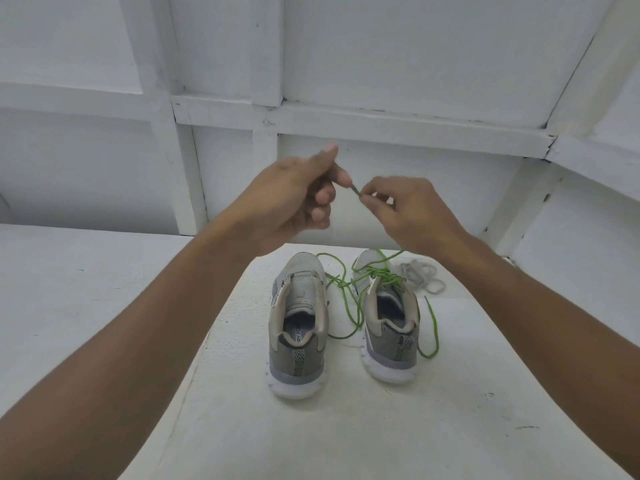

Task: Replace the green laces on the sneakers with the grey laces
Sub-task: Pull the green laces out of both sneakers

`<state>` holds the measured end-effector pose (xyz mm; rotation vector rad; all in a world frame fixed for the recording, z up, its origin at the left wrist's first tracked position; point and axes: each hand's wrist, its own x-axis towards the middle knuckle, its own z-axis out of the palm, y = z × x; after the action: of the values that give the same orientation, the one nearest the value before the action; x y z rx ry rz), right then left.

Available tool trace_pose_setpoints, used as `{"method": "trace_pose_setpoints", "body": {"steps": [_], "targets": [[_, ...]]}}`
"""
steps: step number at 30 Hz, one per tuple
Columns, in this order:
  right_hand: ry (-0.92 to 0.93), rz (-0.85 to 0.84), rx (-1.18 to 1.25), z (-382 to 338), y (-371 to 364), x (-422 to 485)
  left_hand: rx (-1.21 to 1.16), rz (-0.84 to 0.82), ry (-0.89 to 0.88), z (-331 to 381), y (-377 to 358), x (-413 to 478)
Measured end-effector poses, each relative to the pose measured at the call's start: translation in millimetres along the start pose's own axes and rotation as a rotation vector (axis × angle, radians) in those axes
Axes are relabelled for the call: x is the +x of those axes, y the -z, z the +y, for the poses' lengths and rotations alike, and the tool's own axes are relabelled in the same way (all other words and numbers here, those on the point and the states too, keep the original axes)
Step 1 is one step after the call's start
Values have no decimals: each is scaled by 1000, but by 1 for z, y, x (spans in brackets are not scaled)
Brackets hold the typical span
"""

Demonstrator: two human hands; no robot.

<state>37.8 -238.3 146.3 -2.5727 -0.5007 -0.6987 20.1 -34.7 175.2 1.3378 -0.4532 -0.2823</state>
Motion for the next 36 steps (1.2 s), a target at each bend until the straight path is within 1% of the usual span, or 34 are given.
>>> {"method": "trace_pose_setpoints", "body": {"steps": [2, 4, 5, 6, 7, 9, 10, 11, 12, 13, 15, 17, 18, 19, 20, 21, 22, 23, 24, 25, 26, 27, 28, 29, 30, 31, 32, 33, 34, 35, 36], "targets": [[-14, -124, 52, -11, 1, -11, -41, 92, -65, 8, -3, 3], [19, -252, 72, -23, 5, -21, -90, 142, -127, 9, -6, 7], [50, -319, 63, -29, 10, -25, -83, 150, -160, 6, -6, 9], [84, -381, 47, -35, 15, -28, -21, 162, -203, 1, -5, 13], [110, -429, 30, -39, 20, -29, 90, 166, -251, -6, -2, 16], [126, -462, 21, -42, 35, -28, 436, 96, -304, -19, 2, 19], [121, -444, 44, -41, 41, -25, 623, 14, -292, -23, 5, 18], [107, -404, 81, -39, 48, -22, 760, -86, -254, -25, 6, 17], [87, -341, 123, -35, 54, -19, 813, -186, -185, -25, 7, 15], [61, -268, 167, -30, 57, -16, 768, -279, -100, -23, 7, 12], [24, -156, 242, -22, 57, -12, 591, -426, 29, -20, 5, 9], [10, -116, 273, -17, 46, -15, 360, -506, 40, -13, -1, 4], [3, -116, 280, -17, 38, -18, 228, -499, 9, -11, -4, 3], [-13, -137, 279, -21, 28, -23, 99, -449, -29, -9, -8, 4], [-25, -193, 265, -25, 20, -29, -3, -362, -73, -7, -11, 8], [-17, -278, 223, -30, 12, -36, -55, -254, -130, -7, -13, 13], [21, -374, 160, -35, 6, -41, -22, -138, -197, -8, -11, 18], [68, -462, 108, -39, 4, -46, 109, -28, -265, -7, -8, 22], [99, -498, 92, -41, 7, -48, 331, 52, -318, -8, -4, 24], [102, -483, 114, -41, 14, -47, 557, 72, -319, -10, 3, 26], [92, -408, 156, -39, 22, -43, 721, 19, -251, -12, 9, 25], [75, -288, 186, -34, 32, -36, 785, -92, -129, -14, 13, 22], [59, -159, 204, -27, 40, -29, 750, -232, 0, -16, 14, 18], [43, -60, 227, -21, 46, -23, 628, -364, 86, -18, 13, 13], [31, -2, 258, -16, 47, -18, 464, -462, 119, -18, 9, 9], [18, 21, 282, -16, 43, -17, 297, -513, 114, -17, 4, 7], [13, 7, 281, -16, 35, -19, 156, -517, 83, -14, -1, 7], [-3, -44, 258, -20, 25, -25, 44, -484, 40, -11, -6, 8], [-23, -124, 227, -26, 15, -32, -34, -415, 3, -9, -10, 10], [-30, -229, 196, -32, 7, -40, -60, -323, -32, -6, -11, 14], [-12, -328, 161, -37, 2, -47, -13, -226, -78, -5, -10, 18]]}}
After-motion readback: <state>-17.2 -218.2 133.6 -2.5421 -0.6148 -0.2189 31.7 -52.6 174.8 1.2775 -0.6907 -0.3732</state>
